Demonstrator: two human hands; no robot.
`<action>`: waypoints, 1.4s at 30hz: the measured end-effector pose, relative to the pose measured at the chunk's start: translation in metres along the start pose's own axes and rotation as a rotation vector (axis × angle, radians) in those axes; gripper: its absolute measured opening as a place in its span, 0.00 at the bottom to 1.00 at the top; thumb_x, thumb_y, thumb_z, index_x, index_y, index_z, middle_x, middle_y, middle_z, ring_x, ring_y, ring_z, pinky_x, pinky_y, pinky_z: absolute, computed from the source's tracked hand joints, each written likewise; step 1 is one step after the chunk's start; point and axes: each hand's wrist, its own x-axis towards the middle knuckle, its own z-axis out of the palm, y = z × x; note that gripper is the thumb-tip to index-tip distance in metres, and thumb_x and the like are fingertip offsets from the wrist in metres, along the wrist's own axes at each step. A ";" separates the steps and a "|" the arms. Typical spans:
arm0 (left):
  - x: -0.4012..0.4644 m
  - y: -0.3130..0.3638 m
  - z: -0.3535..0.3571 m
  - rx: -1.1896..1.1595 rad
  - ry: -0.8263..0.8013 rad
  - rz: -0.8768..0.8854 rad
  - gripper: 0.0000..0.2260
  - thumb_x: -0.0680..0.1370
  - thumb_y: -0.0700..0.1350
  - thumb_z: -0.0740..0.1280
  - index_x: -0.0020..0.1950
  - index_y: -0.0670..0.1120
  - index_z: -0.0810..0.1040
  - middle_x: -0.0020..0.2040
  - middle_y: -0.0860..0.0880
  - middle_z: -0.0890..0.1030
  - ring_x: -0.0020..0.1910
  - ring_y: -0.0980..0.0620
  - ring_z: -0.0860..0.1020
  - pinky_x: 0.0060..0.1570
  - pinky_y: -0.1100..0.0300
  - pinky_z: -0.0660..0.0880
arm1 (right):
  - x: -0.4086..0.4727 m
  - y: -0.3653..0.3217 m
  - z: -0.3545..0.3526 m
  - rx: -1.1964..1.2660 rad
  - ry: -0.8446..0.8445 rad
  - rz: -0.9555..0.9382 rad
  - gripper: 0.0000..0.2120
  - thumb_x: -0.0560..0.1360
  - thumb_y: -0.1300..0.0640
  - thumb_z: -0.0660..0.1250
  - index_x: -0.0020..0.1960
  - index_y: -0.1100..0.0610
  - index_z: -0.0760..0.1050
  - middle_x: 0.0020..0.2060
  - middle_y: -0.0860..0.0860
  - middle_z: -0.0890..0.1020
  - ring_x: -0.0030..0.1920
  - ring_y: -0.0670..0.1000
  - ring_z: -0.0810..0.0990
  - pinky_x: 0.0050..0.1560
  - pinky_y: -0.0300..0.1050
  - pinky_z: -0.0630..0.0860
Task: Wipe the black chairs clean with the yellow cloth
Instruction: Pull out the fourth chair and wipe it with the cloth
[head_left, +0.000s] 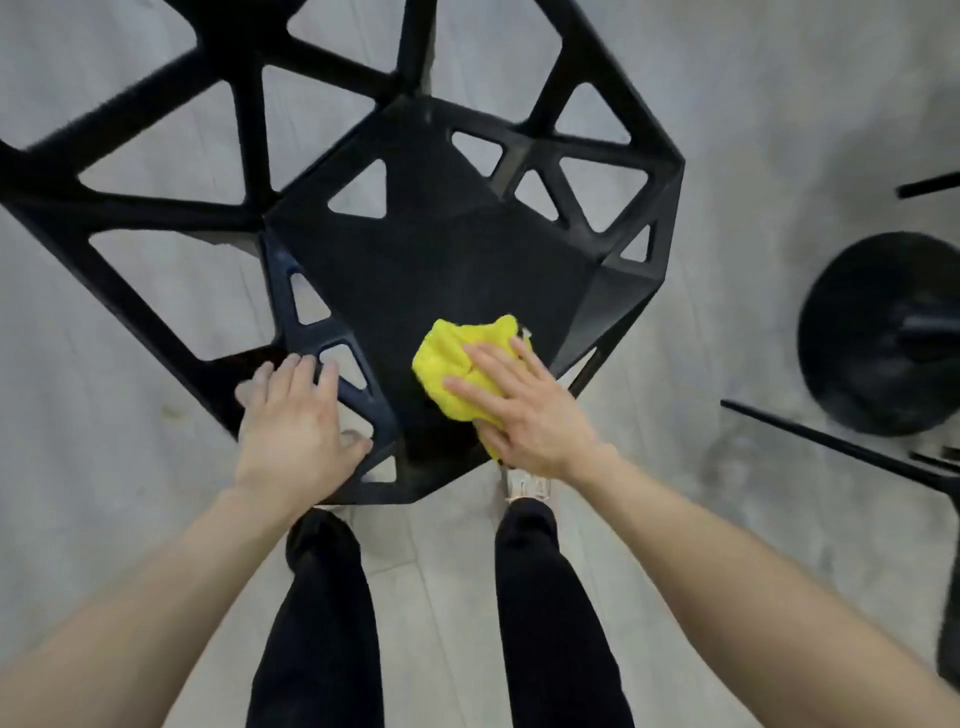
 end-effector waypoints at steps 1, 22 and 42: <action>0.005 0.010 0.001 0.020 -0.024 -0.025 0.48 0.69 0.70 0.72 0.78 0.38 0.69 0.75 0.36 0.73 0.79 0.36 0.67 0.82 0.37 0.57 | -0.005 0.034 -0.014 -0.028 0.053 0.100 0.28 0.82 0.51 0.67 0.81 0.47 0.69 0.81 0.58 0.66 0.83 0.60 0.62 0.82 0.67 0.54; 0.030 0.006 -0.017 0.122 -0.188 -0.152 0.74 0.59 0.89 0.57 0.87 0.37 0.43 0.88 0.38 0.46 0.88 0.39 0.47 0.86 0.45 0.47 | 0.100 0.052 -0.026 -0.103 0.201 0.440 0.26 0.82 0.58 0.64 0.79 0.51 0.70 0.79 0.58 0.68 0.81 0.64 0.62 0.81 0.70 0.52; 0.065 -0.111 -0.045 0.123 0.318 0.332 0.15 0.71 0.45 0.53 0.24 0.47 0.67 0.21 0.48 0.68 0.22 0.44 0.65 0.41 0.52 0.56 | 0.190 0.035 -0.009 -0.056 -0.035 -0.142 0.27 0.82 0.56 0.64 0.80 0.48 0.70 0.76 0.59 0.73 0.76 0.63 0.70 0.79 0.63 0.63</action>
